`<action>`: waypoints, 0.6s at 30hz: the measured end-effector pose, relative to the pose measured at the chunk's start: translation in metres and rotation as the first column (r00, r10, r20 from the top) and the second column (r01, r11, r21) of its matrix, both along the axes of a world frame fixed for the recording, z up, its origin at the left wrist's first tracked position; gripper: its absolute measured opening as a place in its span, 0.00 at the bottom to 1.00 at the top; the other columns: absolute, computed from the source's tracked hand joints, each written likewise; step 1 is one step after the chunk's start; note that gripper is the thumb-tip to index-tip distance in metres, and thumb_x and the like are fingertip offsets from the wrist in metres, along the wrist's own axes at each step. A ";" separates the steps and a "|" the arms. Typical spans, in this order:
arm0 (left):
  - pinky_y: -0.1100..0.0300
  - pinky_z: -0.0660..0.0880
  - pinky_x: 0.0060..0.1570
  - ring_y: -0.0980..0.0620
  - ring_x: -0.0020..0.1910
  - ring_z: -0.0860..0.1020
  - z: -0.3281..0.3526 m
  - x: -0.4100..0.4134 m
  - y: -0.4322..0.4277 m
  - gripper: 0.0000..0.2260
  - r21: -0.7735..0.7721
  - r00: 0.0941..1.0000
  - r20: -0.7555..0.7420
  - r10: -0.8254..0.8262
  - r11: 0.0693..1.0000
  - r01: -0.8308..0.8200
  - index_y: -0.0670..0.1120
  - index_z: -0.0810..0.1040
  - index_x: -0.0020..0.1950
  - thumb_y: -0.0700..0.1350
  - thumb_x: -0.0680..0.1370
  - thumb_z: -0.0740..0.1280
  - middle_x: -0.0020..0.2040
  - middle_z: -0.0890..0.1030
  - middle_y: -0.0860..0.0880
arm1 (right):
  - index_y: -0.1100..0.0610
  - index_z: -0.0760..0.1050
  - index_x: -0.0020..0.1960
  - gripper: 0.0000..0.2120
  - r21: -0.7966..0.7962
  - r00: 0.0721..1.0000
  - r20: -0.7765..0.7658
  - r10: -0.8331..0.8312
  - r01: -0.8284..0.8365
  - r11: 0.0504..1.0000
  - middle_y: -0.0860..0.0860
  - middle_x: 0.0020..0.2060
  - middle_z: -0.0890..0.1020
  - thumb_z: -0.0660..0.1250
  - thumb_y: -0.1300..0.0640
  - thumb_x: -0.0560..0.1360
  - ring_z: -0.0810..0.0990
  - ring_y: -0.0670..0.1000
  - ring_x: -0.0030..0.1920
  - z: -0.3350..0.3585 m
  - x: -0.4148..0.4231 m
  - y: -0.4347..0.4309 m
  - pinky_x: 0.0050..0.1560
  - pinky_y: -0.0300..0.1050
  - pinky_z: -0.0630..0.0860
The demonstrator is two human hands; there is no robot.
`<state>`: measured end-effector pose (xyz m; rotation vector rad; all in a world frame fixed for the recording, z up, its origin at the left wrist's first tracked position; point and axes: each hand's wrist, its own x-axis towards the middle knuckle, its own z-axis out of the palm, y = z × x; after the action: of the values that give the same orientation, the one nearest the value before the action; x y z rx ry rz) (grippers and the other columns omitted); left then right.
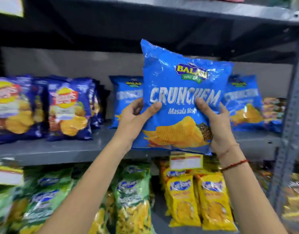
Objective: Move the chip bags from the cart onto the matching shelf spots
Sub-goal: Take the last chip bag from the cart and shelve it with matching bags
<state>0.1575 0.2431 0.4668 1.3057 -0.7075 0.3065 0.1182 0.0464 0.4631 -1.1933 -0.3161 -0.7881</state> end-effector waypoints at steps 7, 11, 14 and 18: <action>0.63 0.79 0.39 0.54 0.42 0.84 0.022 0.038 0.065 0.10 -0.048 0.989 -0.083 0.120 0.991 -0.125 0.48 0.80 0.49 0.50 0.70 0.70 0.44 0.86 0.53 | 0.62 0.77 0.59 0.28 -0.110 0.994 -0.034 0.099 -0.102 0.989 0.55 0.54 0.84 0.78 0.50 0.65 0.83 0.51 0.55 0.030 0.083 0.063 0.62 0.50 0.77; 0.65 0.79 0.38 0.57 0.41 0.84 0.017 0.066 0.077 0.07 -0.029 0.975 -0.142 0.169 0.984 -0.175 0.50 0.79 0.49 0.51 0.76 0.65 0.41 0.85 0.55 | 0.60 0.80 0.54 0.19 -0.163 0.992 -0.074 0.098 -0.109 0.981 0.54 0.49 0.86 0.77 0.53 0.67 0.85 0.51 0.50 0.027 0.110 0.081 0.54 0.48 0.80; 0.66 0.79 0.37 0.59 0.39 0.83 0.012 0.082 0.075 0.08 0.001 0.967 -0.171 0.188 0.982 -0.190 0.51 0.78 0.48 0.53 0.77 0.63 0.41 0.84 0.55 | 0.61 0.79 0.54 0.15 -0.147 0.991 -0.090 0.104 -0.116 0.982 0.51 0.45 0.85 0.75 0.57 0.69 0.85 0.44 0.41 0.024 0.118 0.086 0.44 0.40 0.80; 0.64 0.79 0.39 0.57 0.42 0.82 0.005 0.102 0.071 0.10 -0.017 0.947 -0.221 0.231 0.970 -0.241 0.50 0.78 0.51 0.54 0.77 0.62 0.46 0.83 0.50 | 0.54 0.79 0.46 0.10 -0.190 0.993 -0.117 0.020 -0.042 0.981 0.49 0.43 0.85 0.76 0.53 0.68 0.84 0.43 0.43 0.021 0.132 0.089 0.47 0.42 0.79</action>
<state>0.2591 0.3144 0.4715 1.3596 -0.3566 0.3636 0.2500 0.1350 0.4838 -1.4060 -0.3211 -0.6696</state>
